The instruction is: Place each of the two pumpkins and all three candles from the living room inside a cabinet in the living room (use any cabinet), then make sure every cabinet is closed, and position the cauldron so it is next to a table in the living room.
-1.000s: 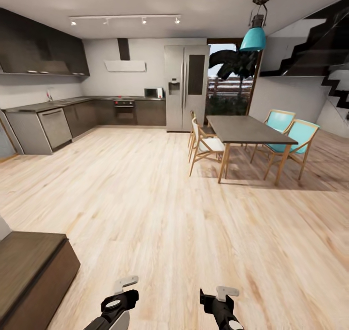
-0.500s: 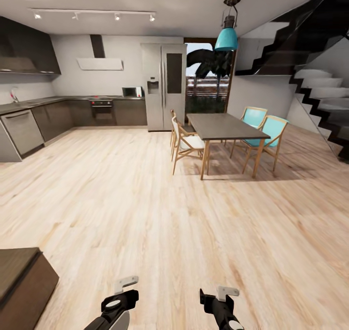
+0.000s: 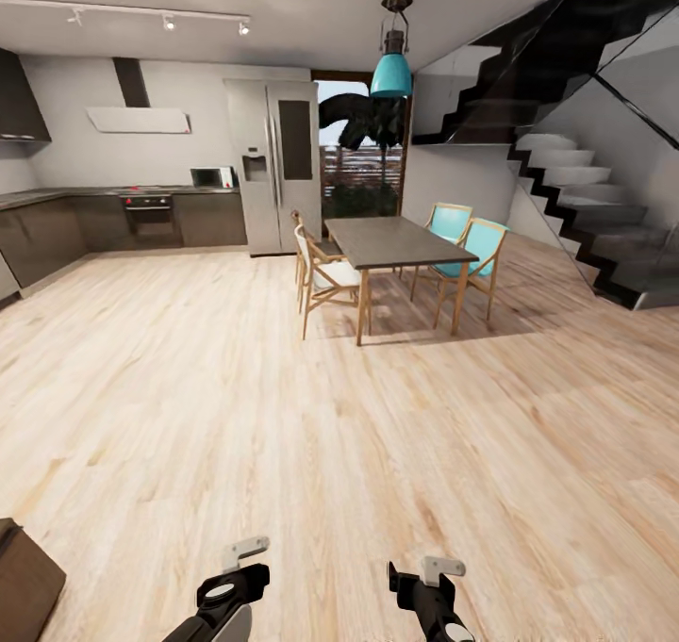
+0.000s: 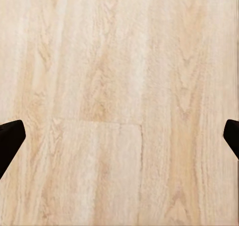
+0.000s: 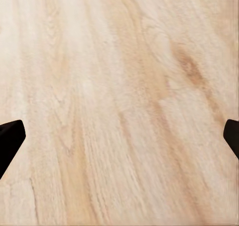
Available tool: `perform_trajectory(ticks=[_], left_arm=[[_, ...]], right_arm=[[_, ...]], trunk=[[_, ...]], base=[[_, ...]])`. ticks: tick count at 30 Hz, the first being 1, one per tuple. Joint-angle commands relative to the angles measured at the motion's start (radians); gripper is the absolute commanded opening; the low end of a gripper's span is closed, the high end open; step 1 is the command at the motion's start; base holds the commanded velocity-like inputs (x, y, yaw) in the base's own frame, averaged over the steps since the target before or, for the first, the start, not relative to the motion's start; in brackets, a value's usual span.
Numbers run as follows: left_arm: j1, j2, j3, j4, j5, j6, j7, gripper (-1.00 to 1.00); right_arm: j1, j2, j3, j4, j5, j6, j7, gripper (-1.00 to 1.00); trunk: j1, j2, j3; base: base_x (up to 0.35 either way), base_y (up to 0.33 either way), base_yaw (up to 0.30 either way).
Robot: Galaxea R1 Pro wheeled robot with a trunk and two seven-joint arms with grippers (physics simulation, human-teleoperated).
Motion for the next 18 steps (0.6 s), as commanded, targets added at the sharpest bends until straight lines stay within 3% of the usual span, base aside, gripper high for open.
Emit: perform_trajectory(ticks=[1, 18], left_arm=[[-0.001, 0.002, -0.005, -0.002, 0.004, 0.004, 0.008, 1.00], [-0.001, 0.003, -0.005, -0.002, 0.002, 0.004, 0.008, 1.00]], right_arm=[[-0.001, 0.000, 0.009, 0.001, -0.004, -0.002, -0.006, 1.00], [-0.001, 0.002, 0.009, 0.001, -0.004, -0.001, -0.006, 1.00]], trunk=[[0.000, -0.001, -0.001], [0.000, -0.001, -0.009]], base=[[0.000, 0.000, -0.269], [0.000, 0.000, -0.269]])
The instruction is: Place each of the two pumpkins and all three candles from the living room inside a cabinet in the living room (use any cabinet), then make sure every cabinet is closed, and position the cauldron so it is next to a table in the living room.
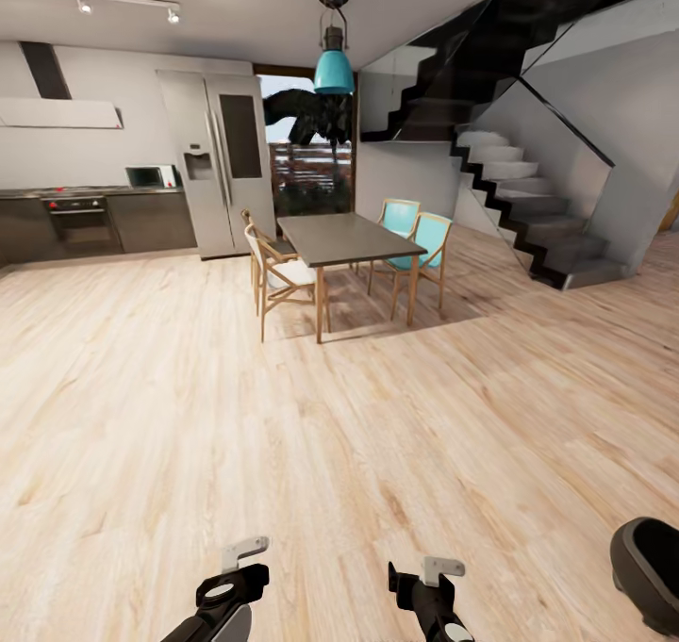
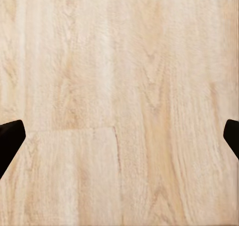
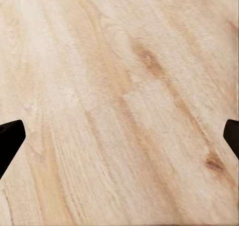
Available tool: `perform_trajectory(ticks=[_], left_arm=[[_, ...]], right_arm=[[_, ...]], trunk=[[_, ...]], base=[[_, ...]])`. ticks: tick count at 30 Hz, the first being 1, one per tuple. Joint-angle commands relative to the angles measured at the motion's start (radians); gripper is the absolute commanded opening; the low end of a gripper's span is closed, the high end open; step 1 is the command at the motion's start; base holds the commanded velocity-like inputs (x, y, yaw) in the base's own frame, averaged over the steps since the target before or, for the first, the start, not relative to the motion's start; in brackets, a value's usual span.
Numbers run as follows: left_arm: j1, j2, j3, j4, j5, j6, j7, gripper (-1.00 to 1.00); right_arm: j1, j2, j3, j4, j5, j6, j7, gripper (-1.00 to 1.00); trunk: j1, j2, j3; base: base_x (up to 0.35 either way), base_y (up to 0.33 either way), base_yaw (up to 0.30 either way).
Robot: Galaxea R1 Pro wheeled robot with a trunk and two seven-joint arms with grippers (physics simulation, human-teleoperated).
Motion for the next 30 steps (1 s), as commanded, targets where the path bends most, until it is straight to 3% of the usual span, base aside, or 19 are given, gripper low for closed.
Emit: perform_trajectory(ticks=[1, 12, 30], left_arm=[[-0.001, 0.001, -0.005, -0.002, 0.004, 0.004, 0.008, 1.00], [-0.001, 0.002, -0.005, -0.002, 0.004, 0.004, 0.008, 1.00], [-0.001, 0.002, -0.005, -0.002, 0.005, 0.004, 0.008, 1.00]], right_arm=[[-0.001, 0.000, 0.008, 0.001, -0.004, -0.002, -0.006, 1.00], [-0.001, 0.000, 0.011, 0.001, -0.003, -0.013, -0.007, 1.00], [-0.001, 0.000, 0.012, 0.001, -0.003, -0.015, -0.008, 1.00]], trunk=[[0.000, -0.001, -0.001], [0.000, -0.001, -0.005], [0.000, -0.001, -0.005]], base=[[0.000, 0.000, -0.269], [0.016, 0.006, -0.222], [0.289, 0.063, -0.006]])
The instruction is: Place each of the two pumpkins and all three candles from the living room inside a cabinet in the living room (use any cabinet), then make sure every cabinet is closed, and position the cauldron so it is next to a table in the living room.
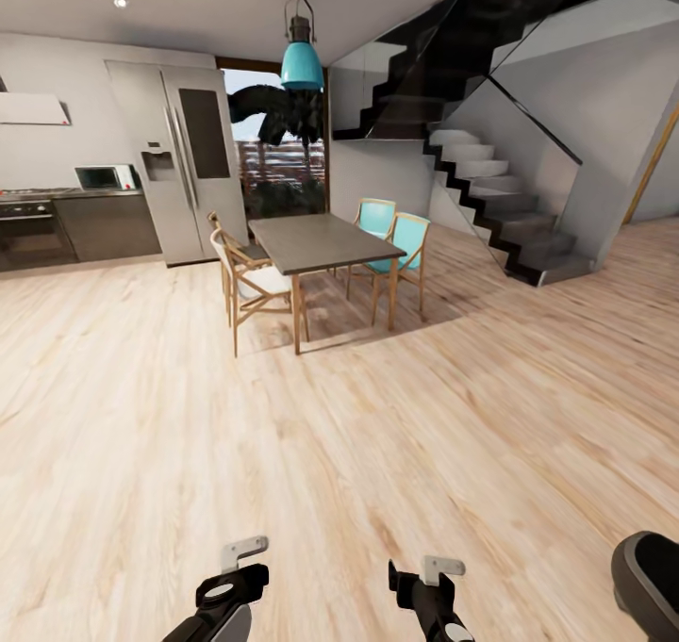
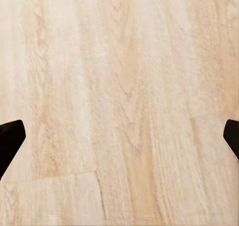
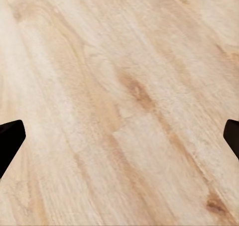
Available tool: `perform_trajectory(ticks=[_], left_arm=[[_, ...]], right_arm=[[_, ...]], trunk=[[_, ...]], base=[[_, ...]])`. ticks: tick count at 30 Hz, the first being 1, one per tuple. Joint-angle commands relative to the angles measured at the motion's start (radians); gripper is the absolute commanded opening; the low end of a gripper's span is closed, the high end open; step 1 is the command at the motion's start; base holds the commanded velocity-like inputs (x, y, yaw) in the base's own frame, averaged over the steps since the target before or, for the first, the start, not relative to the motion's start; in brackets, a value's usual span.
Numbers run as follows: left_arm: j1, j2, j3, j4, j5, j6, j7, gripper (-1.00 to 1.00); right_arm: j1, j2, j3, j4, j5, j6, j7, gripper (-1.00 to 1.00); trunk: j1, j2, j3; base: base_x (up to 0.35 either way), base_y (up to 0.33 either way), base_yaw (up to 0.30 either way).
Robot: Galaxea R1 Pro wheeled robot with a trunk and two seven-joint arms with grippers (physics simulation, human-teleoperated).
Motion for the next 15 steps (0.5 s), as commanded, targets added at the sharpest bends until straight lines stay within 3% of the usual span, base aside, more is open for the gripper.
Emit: perform_trajectory(ticks=[1, 15], left_arm=[[-0.001, 0.001, -0.005, -0.002, 0.004, 0.004, 0.008, 1.00], [-0.001, 0.001, -0.005, -0.002, 0.004, 0.004, 0.008, 1.00]], right_arm=[[-0.001, 0.000, 0.009, 0.000, -0.004, -0.002, -0.006, 1.00], [-0.001, 0.000, 0.008, 0.000, -0.005, 0.004, -0.008, 1.00]], trunk=[[0.001, 0.000, -0.001], [0.001, 0.000, -0.010]], base=[[0.312, 0.001, 0.000], [0.312, 0.000, 0.000]])
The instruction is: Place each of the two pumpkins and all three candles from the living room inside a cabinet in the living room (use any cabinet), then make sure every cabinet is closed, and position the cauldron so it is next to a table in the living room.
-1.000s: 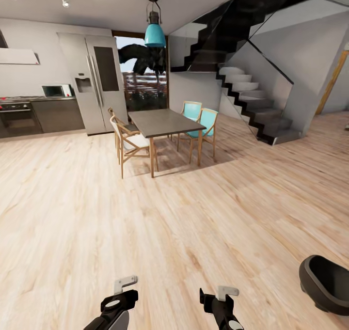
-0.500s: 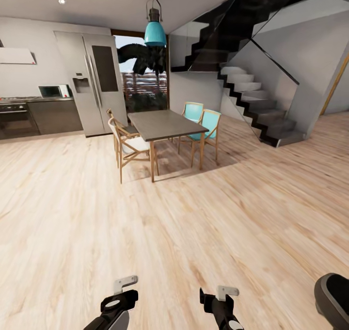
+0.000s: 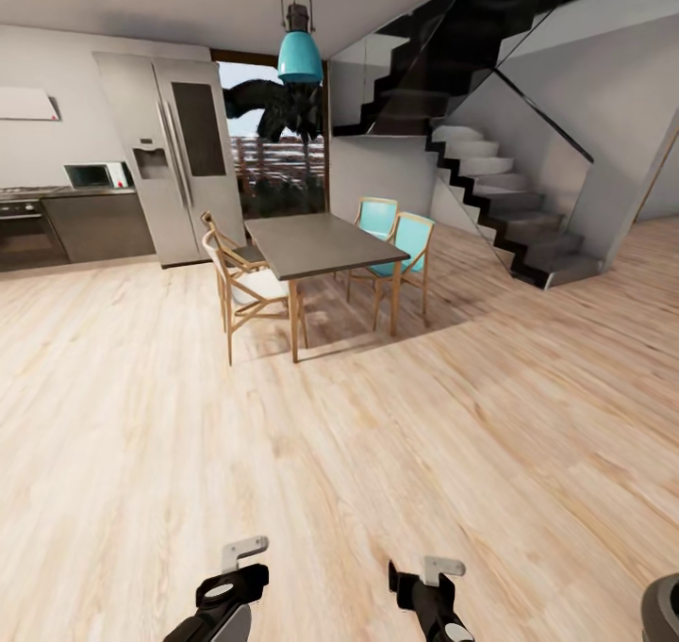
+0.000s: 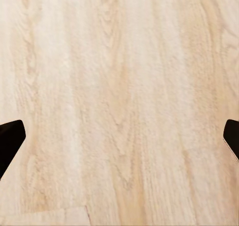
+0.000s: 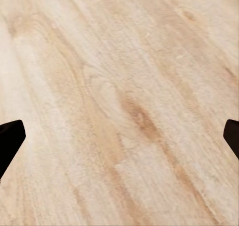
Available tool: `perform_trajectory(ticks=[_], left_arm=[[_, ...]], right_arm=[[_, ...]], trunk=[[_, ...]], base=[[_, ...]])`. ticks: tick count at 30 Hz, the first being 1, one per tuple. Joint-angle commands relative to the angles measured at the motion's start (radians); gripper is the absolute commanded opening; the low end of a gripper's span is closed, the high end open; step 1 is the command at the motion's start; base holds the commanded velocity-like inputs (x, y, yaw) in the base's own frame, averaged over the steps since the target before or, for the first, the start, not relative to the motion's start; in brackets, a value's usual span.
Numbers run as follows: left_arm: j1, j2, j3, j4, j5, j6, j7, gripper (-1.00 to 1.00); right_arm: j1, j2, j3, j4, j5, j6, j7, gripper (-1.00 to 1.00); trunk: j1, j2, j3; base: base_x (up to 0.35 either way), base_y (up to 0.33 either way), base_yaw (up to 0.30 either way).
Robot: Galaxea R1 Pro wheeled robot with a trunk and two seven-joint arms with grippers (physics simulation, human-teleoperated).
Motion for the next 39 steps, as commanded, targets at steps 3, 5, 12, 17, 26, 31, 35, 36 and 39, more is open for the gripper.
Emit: perform_trajectory(ticks=[3, 5, 12, 17, 26, 31, 35, 36, 39], left_arm=[[-0.001, 0.001, -0.005, -0.002, 0.004, 0.004, 0.008, 1.00], [-0.001, 0.001, -0.005, -0.002, 0.004, 0.004, 0.008, 1.00], [-0.001, 0.000, -0.005, -0.002, 0.004, 0.004, 0.008, 1.00], [-0.001, 0.001, -0.005, -0.002, 0.005, 0.004, 0.008, 1.00], [-0.001, 0.001, -0.005, -0.002, 0.004, 0.004, 0.008, 1.00], [-0.001, 0.001, -0.005, -0.002, 0.004, 0.004, 0.007, 1.00], [-0.001, 0.001, -0.005, -0.002, 0.004, 0.004, 0.008, 1.00], [-0.001, 0.001, -0.005, -0.002, 0.004, 0.004, 0.008, 1.00], [-0.001, 0.001, -0.005, -0.002, 0.004, 0.004, 0.008, 1.00]], right_arm=[[-0.001, 0.000, 0.009, 0.000, -0.003, -0.006, -0.006, 1.00], [-0.001, 0.000, 0.008, 0.000, -0.003, -0.007, -0.007, 1.00], [-0.001, 0.000, 0.003, 0.000, -0.033, -0.002, -0.010, 1.00], [-0.001, -0.001, 0.002, 0.000, -0.082, 0.003, -0.006, 1.00], [-0.001, 0.002, 0.002, 0.000, -0.093, 0.005, -0.003, 1.00], [-0.001, 0.001, 0.004, 0.000, -0.092, 0.006, -0.002, 1.00], [-0.001, 0.001, 0.004, 0.000, -0.092, 0.006, -0.002, 1.00], [-0.001, 0.001, 0.004, 0.000, -0.092, 0.006, -0.002, 1.00], [-0.001, 0.001, 0.003, 0.000, -0.092, 0.006, -0.002, 1.00]], trunk=[[0.001, 0.000, -0.003], [0.001, 0.000, -0.003], [0.001, 0.000, -0.003], [0.001, 0.000, -0.003], [0.001, 0.000, -0.005], [0.001, 0.000, -0.009], [0.001, 0.000, -0.012], [0.001, 0.000, -0.013], [0.001, 0.000, -0.016]], base=[[0.312, 0.000, 0.000], [0.312, 0.000, 0.000], [0.312, 0.000, 0.000], [0.312, 0.000, 0.000], [0.260, 0.000, -0.057], [0.032, 0.000, -0.225], [0.003, 0.000, -0.237], [0.001, 0.000, -0.238], [0.000, 0.000, -0.238]])
